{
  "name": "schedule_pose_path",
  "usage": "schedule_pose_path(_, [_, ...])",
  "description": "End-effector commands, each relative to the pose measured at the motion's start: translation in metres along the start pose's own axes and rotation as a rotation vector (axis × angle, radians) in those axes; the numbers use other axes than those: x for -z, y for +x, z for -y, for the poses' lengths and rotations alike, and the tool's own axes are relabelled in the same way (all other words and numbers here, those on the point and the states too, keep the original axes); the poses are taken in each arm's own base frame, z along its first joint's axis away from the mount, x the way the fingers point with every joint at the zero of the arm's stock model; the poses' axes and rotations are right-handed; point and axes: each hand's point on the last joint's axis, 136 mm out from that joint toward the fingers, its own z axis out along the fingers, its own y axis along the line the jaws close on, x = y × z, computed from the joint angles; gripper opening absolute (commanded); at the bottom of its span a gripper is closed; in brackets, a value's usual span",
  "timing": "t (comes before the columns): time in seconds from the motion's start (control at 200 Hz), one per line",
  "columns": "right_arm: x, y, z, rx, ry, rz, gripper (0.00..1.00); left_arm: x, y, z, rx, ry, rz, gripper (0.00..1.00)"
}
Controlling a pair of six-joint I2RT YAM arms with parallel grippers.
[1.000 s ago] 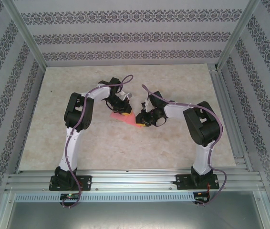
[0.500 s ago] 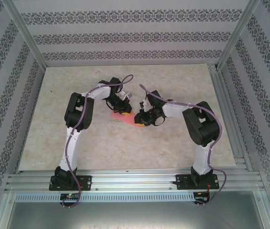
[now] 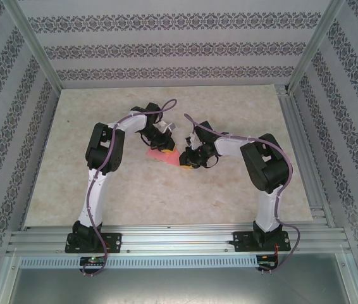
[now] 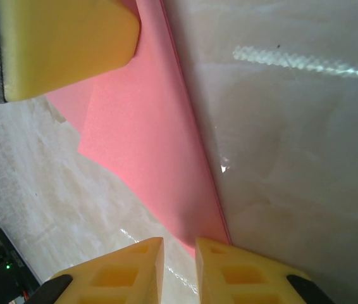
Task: Fold a paper plane with a square sheet of paper (pick it up from the middle)
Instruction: Third fold the triangle at the center of the table.
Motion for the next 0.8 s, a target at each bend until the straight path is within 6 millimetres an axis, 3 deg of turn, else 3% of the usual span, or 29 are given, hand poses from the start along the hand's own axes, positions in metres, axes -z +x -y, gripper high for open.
schedule_pose_path(0.0, [0.015,-0.011,-0.017,0.014,-0.054,0.043,0.21,-0.006,0.002,-0.020,0.006,-0.045,-0.022,0.11])
schedule_pose_path(0.07, [0.020,-0.017,-0.028,0.020,-0.093,0.054,0.21,-0.007,0.002,-0.020,0.005,-0.046,-0.022,0.11])
schedule_pose_path(0.14, [0.018,-0.015,-0.025,0.013,-0.088,0.044,0.21,-0.006,0.002,-0.019,0.005,-0.044,-0.021,0.11])
schedule_pose_path(0.425, [-0.007,0.011,0.030,-0.085,0.000,-0.016,0.19,-0.006,0.000,-0.020,0.004,-0.046,-0.019,0.10])
schedule_pose_path(0.505, [-0.009,0.012,0.036,-0.096,0.016,-0.026,0.18,-0.007,0.000,-0.020,0.006,-0.046,-0.020,0.10])
schedule_pose_path(0.595, [0.000,0.007,0.023,-0.070,-0.008,-0.008,0.17,-0.006,0.000,-0.019,0.004,-0.047,-0.020,0.10])
schedule_pose_path(0.799, [0.032,-0.029,-0.034,0.012,-0.144,0.079,0.19,-0.007,0.001,-0.021,0.008,-0.047,-0.023,0.10])
